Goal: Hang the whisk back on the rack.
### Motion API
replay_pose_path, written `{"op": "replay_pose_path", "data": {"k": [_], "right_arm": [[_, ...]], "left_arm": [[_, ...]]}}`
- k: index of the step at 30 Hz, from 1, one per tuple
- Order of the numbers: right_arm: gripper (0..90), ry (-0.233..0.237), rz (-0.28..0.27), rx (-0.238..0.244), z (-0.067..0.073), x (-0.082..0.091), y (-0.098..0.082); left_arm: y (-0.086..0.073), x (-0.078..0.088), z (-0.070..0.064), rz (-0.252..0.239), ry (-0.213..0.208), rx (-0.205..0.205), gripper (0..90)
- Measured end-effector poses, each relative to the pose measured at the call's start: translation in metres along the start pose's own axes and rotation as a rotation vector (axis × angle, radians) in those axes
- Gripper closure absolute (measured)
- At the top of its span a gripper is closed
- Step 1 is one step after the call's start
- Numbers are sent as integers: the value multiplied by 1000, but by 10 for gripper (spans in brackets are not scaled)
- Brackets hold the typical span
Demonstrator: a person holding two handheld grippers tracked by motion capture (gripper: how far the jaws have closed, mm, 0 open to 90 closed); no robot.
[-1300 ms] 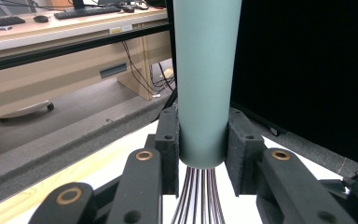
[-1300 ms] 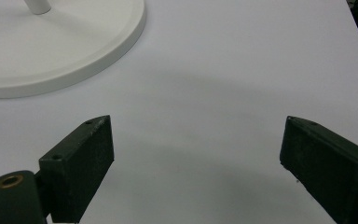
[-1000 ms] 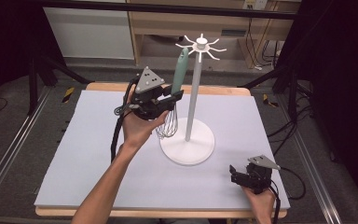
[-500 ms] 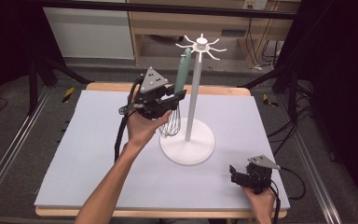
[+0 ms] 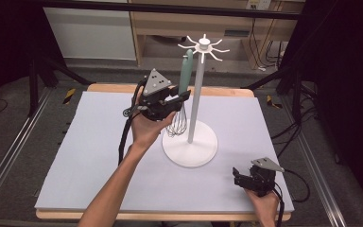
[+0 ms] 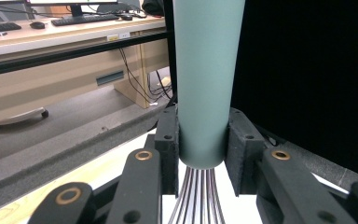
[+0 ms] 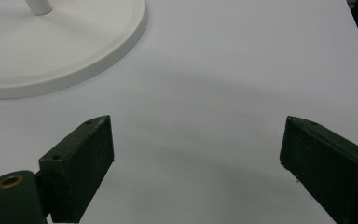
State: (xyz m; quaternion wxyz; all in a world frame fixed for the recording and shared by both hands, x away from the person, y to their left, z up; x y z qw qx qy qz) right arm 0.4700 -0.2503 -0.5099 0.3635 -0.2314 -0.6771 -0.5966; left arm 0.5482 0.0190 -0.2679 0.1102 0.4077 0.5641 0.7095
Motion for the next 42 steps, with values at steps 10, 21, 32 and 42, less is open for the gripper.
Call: {"op": "replay_pose_path", "data": {"k": [10, 21, 32, 42], "right_arm": [[103, 4, 2, -6, 0, 0, 0], [103, 2, 4, -6, 0, 0, -1], [103, -5, 2, -6, -2, 0, -1], [103, -6, 6, -9, -3, 0, -2]], "left_arm": [[0, -4, 0, -18, 2, 3, 682], [-6, 3, -2, -27, 9, -18, 635], [-29, 23, 6, -38, 14, -13, 560], [-56, 30, 12, -14, 10, -7, 524]]}}
Point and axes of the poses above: each handheld gripper's, and its own axes: x roughly backward along the jaws, y roughly out of its top, z roughly to its left, the point moved 7 cm from there along -x, roughly forward along the jaws, and after that the axes turned 13 degrees about z, right-handed, at the moved point
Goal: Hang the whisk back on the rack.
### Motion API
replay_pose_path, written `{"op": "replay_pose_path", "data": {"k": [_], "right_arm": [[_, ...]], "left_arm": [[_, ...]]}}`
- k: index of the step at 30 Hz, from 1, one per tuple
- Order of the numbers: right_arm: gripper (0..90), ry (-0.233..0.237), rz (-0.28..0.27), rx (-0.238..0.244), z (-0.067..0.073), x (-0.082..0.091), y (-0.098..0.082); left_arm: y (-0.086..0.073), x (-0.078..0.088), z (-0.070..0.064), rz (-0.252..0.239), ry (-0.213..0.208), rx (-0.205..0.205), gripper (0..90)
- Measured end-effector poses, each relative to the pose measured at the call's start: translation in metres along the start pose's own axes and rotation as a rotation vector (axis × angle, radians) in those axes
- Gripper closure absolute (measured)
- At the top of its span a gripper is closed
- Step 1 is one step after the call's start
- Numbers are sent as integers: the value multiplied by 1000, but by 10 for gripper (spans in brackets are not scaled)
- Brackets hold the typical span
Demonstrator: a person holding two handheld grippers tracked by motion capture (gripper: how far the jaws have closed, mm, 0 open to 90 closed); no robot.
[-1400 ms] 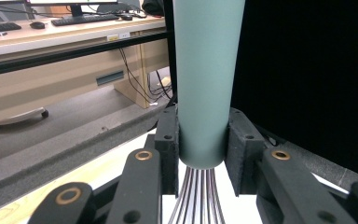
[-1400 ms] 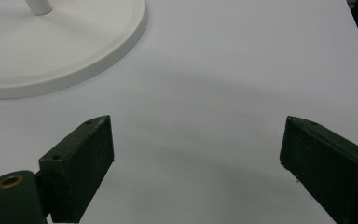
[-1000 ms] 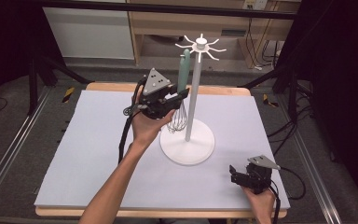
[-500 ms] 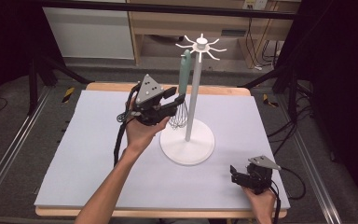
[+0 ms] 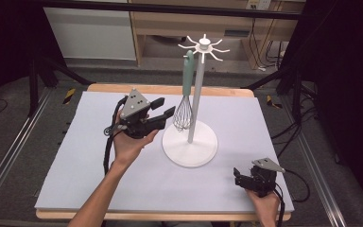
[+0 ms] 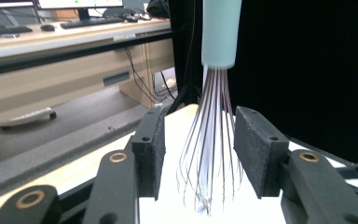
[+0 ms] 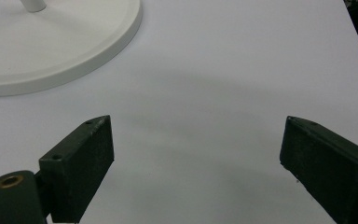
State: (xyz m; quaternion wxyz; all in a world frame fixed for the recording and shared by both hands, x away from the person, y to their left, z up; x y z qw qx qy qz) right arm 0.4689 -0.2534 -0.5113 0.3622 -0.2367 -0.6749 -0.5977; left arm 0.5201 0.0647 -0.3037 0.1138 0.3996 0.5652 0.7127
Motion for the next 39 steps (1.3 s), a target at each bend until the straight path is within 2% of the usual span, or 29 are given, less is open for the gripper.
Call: {"op": "replay_pose_path", "data": {"k": [20, 28, 39], "right_arm": [[103, 0, 4, -5, 0, 0, -1], [105, -7, 2, -2, -1, -1, -1], [105, -7, 8, -7, -2, 0, -2]], "left_arm": [[-78, -4, 10, 108, 8, 28, 465], [-110, -6, 24, 163, 40, 53, 438], [-149, 1, 46, 223, 87, 99, 402]]}}
Point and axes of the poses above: each handheld gripper's, and its own axes: x roughly backward along the jaws, y roughly out of its top, z roughly to its left, the point moved 7 cm from there along -x, roughly forward along the jaws, and after that the axes turned 13 degrees about z, right-handed, at the moved point
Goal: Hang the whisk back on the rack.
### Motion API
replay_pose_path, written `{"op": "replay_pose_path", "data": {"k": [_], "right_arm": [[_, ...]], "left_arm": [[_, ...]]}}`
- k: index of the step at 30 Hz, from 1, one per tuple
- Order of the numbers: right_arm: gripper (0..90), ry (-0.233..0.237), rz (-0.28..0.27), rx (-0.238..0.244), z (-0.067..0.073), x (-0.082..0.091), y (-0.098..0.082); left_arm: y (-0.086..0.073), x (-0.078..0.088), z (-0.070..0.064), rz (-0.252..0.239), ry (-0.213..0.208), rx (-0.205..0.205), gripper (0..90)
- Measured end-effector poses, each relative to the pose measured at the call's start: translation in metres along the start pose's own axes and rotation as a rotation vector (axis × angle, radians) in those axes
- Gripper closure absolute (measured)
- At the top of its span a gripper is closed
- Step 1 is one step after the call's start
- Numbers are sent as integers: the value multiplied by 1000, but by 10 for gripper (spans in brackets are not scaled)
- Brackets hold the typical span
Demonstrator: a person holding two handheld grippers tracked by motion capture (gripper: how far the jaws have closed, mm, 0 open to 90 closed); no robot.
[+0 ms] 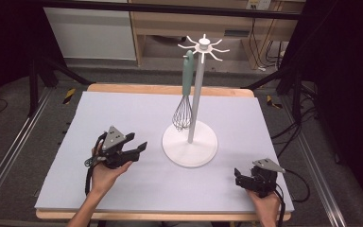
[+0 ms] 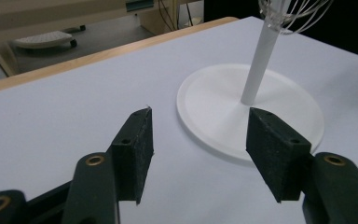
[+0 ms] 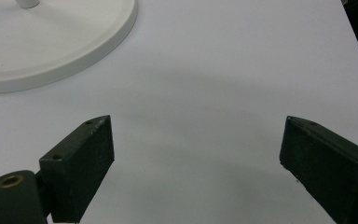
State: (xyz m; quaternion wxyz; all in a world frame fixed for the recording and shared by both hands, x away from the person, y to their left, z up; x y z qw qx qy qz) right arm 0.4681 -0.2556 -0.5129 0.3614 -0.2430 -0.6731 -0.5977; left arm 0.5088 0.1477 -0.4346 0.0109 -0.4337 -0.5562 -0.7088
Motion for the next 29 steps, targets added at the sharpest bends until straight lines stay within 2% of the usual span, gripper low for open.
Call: {"op": "replay_pose_path", "data": {"k": [10, 13, 15, 19, 25, 29], "right_arm": [[105, -17, 12, 1, -3, -1, -2], [105, -29, 16, 9, -3, -1, -3], [105, -32, 21, 9, -3, -2, -4], [106, -38, 24, 23, -2, -2, -4], [106, -44, 27, 21, -3, -2, -5], [106, -40, 31, 12, -4, -2, -5]], "left_arm": [[-38, -3, 23, 74, 51, 44, 361], [-48, -2, 33, 101, 65, 73, 339], [-56, -3, 40, 140, 56, 101, 304], [-67, -4, 52, 165, 87, 129, 288], [-79, -12, 62, 211, 114, 130, 265], [-84, -13, 70, 222, 131, 139, 252]]}}
Point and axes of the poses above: each handheld gripper's, and its own axes: x roughly backward along the jaws, y roughly out of its top, z roughly to its left, the point moved 7 cm from there along -x, roughly forward along the jaws, and after that the axes turned 13 degrees about z, right-handed, at the moved point
